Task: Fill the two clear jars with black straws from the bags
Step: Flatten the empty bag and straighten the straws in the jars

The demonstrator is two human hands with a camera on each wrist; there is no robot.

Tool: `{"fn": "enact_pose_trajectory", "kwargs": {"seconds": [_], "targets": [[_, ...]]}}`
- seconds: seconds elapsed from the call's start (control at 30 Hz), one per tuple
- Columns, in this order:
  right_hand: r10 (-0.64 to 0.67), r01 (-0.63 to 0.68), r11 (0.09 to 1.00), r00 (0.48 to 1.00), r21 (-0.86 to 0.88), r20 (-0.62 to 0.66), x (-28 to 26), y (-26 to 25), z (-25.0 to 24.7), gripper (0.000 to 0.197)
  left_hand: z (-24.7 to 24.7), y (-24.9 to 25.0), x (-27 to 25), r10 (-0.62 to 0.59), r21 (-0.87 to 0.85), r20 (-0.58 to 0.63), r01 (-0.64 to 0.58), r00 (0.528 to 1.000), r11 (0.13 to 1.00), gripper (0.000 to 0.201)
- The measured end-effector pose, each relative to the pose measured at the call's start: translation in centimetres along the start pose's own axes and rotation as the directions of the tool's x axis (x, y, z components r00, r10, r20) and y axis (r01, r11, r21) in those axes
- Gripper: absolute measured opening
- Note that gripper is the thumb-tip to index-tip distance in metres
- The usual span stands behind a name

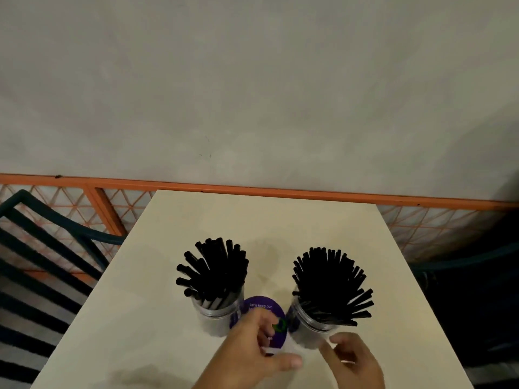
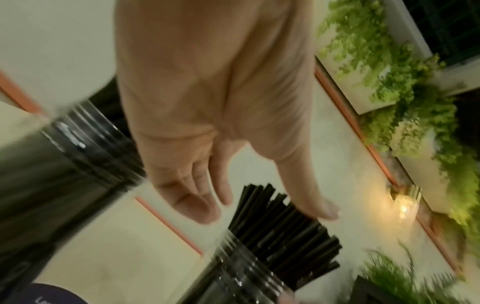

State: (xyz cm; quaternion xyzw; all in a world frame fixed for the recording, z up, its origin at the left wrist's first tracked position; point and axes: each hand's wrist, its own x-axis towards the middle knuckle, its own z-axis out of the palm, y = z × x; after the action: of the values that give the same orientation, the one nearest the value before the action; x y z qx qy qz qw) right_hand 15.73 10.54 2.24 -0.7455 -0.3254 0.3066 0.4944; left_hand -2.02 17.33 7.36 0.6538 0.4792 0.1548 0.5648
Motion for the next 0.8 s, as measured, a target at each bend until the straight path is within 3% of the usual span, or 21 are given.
{"fn": "enact_pose_trajectory", "kwargs": {"seconds": [0.03, 0.07, 0.13, 0.17, 0.2, 0.33, 0.5, 0.6, 0.8], "targets": [[0.012, -0.012, 0.997, 1.000, 0.070, 0.000, 0.4, -0.4, -0.7, 0.035, 0.6, 0.4, 0.7, 0.033, -0.022, -0.035, -0.034, 0.999, 0.999, 0.070], [0.000, -0.005, 0.996, 0.999, 0.087, 0.051, 1.0, -0.8, -1.5, 0.059, 1.1, 0.9, 1.6, 0.070, -0.035, -0.053, -0.072, 0.996, 0.997, 0.088], [-0.103, 0.110, 0.993, 0.982, -0.034, 0.156, 2.4, -1.4, -2.4, 0.128, 1.7, 2.0, 2.9, 0.142, -0.048, -0.024, -0.143, 0.990, 0.988, 0.119], [-0.154, 0.168, 0.984, 0.966, -0.052, 0.207, 3.0, -2.1, -2.8, 0.144, 2.0, 2.7, 3.6, 0.171, -0.063, 0.013, -0.170, 0.985, 0.983, 0.124], [-0.176, 0.196, 0.979, 0.948, -0.049, 0.265, 3.4, -2.9, -2.9, 0.146, 2.3, 3.2, 4.4, 0.195, -0.082, 0.046, -0.191, 0.980, 0.978, 0.124], [-0.285, 0.297, 0.954, 0.868, 0.035, 0.407, 5.6, -4.7, -1.7, 0.118, 3.7, 4.8, 7.0, 0.262, -0.132, 0.045, -0.255, 0.964, 0.958, 0.119], [-0.395, 0.393, 0.916, 0.846, 0.083, 0.359, 6.5, -5.5, -1.0, 0.090, 4.9, 4.6, 7.4, 0.361, -0.185, -0.108, -0.375, 0.926, 0.908, 0.088], [-0.379, 0.375, 0.923, 0.845, 0.087, 0.379, 6.3, -5.0, -1.1, 0.078, 5.2, 3.6, 7.3, 0.355, -0.197, -0.138, -0.377, 0.925, 0.905, 0.086], [-0.326, 0.334, 0.942, 0.873, 0.042, 0.363, 6.2, -4.2, -0.9, 0.084, 4.9, 2.9, 7.7, 0.312, -0.180, -0.147, -0.336, 0.939, 0.924, 0.083]]}}
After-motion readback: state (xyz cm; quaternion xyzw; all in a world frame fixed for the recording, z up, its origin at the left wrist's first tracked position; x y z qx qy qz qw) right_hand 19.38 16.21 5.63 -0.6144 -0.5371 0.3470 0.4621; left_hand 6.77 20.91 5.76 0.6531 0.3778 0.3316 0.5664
